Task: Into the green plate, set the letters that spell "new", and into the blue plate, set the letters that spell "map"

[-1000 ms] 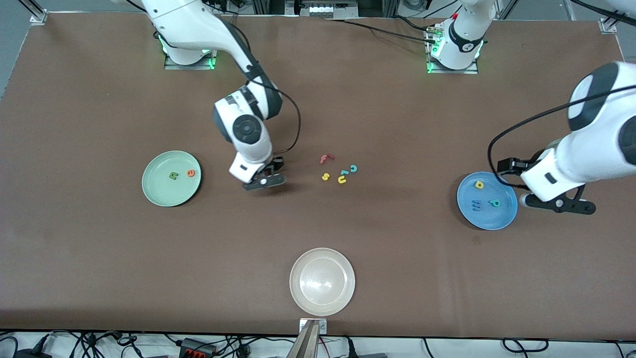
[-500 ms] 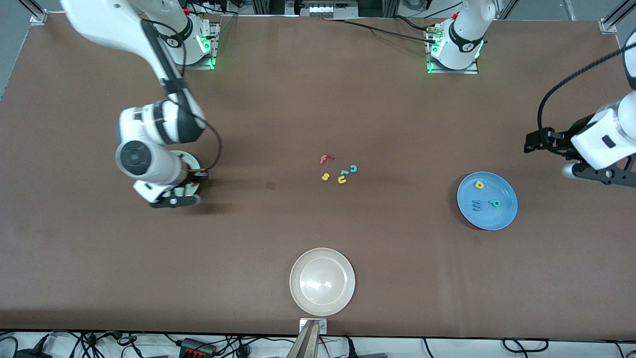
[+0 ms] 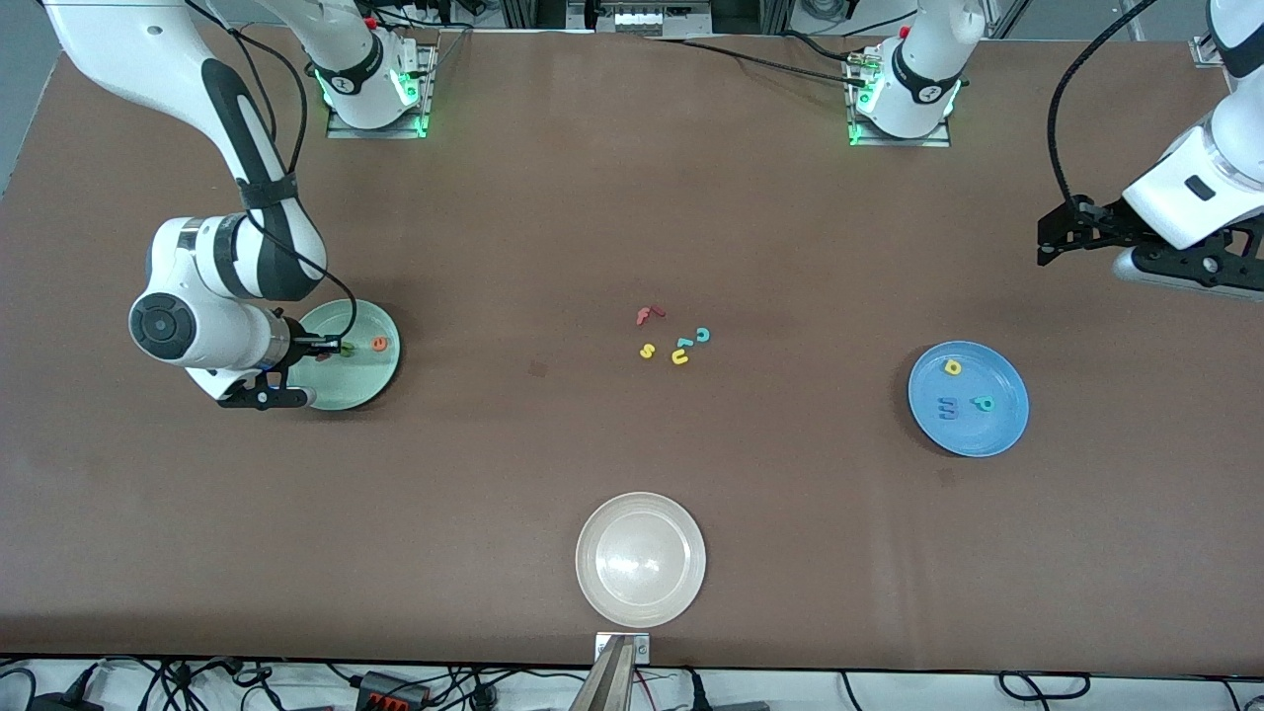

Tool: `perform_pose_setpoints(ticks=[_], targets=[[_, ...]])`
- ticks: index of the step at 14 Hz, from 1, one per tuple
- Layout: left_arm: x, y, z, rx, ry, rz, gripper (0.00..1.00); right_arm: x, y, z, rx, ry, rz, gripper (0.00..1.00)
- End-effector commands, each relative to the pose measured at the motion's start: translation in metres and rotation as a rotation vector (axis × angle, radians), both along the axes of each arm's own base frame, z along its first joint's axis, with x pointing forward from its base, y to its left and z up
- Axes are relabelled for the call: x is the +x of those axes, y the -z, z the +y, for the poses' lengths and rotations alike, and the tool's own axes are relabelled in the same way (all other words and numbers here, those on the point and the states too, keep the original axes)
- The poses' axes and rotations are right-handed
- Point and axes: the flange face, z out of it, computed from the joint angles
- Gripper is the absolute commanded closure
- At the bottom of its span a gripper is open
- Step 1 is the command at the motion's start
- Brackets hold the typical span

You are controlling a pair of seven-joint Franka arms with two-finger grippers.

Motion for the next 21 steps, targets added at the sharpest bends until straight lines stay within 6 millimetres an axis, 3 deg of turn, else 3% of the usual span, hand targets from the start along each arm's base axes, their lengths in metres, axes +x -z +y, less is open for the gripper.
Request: perform_pose_setpoints(ticks=[1,4,6,7,8,9,11,14,18,21], targets=[[-0.002,-0.002,-0.006,-0.011,0.020,-0.017,0.00,-0.003,0.019,-0.018,0.009,-0.015,0.018,0.78],[-0.002,-0.007,-0.007,-0.011,0.021,-0.023,0.00,-0.004,0.042,-0.025,0.009,-0.008,0.022,0.78],[-0.001,-0.012,-0.009,-0.012,0.026,-0.031,0.00,-0.003,0.045,-0.028,0.011,-0.011,0.023,0.77],[-0.001,-0.014,-0.012,-0.010,0.035,-0.036,0.00,-0.003,0.046,-0.029,0.010,-0.010,0.018,0.67],[-0.002,-0.017,-0.015,-0.010,0.038,-0.036,0.00,-0.002,0.045,-0.028,0.009,0.002,0.014,0.24],[-0.003,-0.016,-0.017,-0.011,0.041,-0.023,0.00,0.000,0.036,-0.028,0.010,0.011,0.008,0.00],[-0.004,-0.015,-0.020,-0.011,0.044,-0.017,0.00,0.004,0.001,-0.029,0.016,0.024,-0.008,0.00],[-0.007,-0.016,-0.023,-0.010,0.051,0.001,0.00,0.017,-0.082,-0.045,0.016,0.097,-0.055,0.00],[-0.007,-0.016,-0.025,-0.010,0.056,0.003,0.00,0.038,-0.189,-0.045,0.025,0.092,-0.107,0.00],[-0.008,-0.016,-0.029,-0.008,0.062,0.003,0.00,0.045,-0.256,-0.059,0.022,0.109,-0.126,0.00]])
